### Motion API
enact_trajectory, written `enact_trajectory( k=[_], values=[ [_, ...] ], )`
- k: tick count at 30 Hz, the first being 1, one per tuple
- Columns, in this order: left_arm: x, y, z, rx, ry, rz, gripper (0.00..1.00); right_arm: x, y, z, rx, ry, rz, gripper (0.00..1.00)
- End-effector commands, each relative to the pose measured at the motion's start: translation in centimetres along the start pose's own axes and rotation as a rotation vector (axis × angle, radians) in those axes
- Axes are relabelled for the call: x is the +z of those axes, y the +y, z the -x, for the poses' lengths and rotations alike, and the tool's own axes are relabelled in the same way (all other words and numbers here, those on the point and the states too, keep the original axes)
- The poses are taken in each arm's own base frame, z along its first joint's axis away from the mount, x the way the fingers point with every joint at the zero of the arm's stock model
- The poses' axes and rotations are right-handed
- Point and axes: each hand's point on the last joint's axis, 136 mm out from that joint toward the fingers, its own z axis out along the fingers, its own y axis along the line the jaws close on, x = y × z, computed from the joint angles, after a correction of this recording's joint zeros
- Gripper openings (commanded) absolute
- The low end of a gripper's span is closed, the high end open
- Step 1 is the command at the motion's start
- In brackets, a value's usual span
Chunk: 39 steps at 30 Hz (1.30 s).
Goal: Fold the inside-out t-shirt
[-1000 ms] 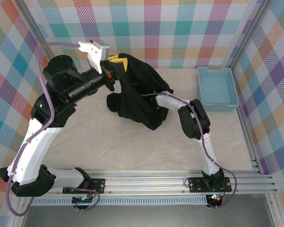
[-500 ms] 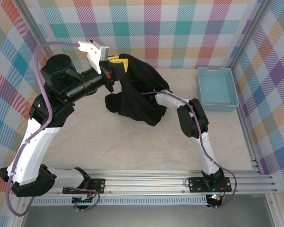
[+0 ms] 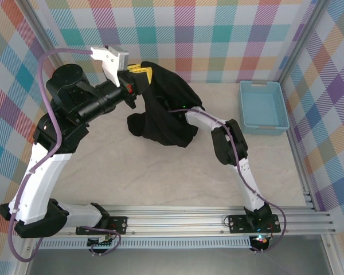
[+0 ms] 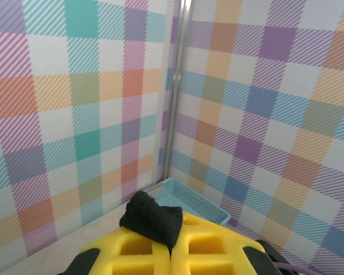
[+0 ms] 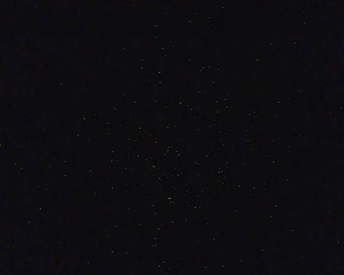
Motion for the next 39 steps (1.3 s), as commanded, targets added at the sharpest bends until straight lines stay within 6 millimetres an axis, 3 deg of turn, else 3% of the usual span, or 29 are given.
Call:
enact_trajectory(
  k=[1, 5, 10, 12, 15, 18, 22, 25, 29, 31, 35, 39],
  values=[
    [-2.3, 1.3, 3.7, 0.024, -0.131, 0.101, 0.00, 1.0, -1.8, -4.5, -0.014, 0.162, -0.041, 0.60],
    [-2.7, 3.7, 3.4, 0.031, -0.135, 0.228, 0.00, 1.4, -1.9, -6.7, -0.004, 0.201, -0.030, 0.35],
    [-2.4, 7.8, 1.9, 0.036, -0.102, 0.411, 0.00, -0.5, -1.4, -4.8, -0.008, 0.138, 0.023, 0.04],
    [-1.9, 10.2, 0.4, 0.023, -0.066, 0.493, 0.00, -2.1, -1.0, -3.9, -0.017, 0.095, 0.046, 0.00],
    [-1.4, 15.1, -2.8, -0.036, 0.007, 0.622, 0.00, -5.6, -0.3, -2.9, -0.036, 0.022, 0.092, 0.00],
    [-1.4, 21.2, -7.0, -0.128, 0.086, 0.765, 0.00, -9.7, 0.3, -2.5, -0.061, -0.051, 0.144, 0.00],
    [-2.9, 30.4, -13.7, -0.270, 0.211, 0.973, 0.00, -15.1, 1.5, -2.8, -0.077, -0.139, 0.254, 0.00],
    [-3.0, 34.5, -19.2, -0.301, 0.350, 1.070, 0.00, -19.2, 2.3, -2.0, -0.076, -0.237, 0.348, 0.00],
    [-0.7, 35.5, -27.0, -0.408, 0.493, 1.003, 0.00, -24.4, 3.4, 1.4, -0.062, -0.400, 0.470, 0.00],
    [-0.2, 35.6, -30.4, -0.467, 0.525, 0.985, 0.00, -25.9, 3.6, 2.9, -0.062, -0.436, 0.496, 0.00],
    [-0.9, 36.9, -34.9, -0.483, 0.624, 1.034, 0.00, -25.3, 4.0, 3.0, -0.095, -0.405, 0.516, 0.00],
    [-1.3, 38.1, -37.8, -0.501, 0.704, 1.069, 0.00, -25.7, 4.8, 2.5, -0.120, -0.416, 0.569, 0.00]
  ],
)
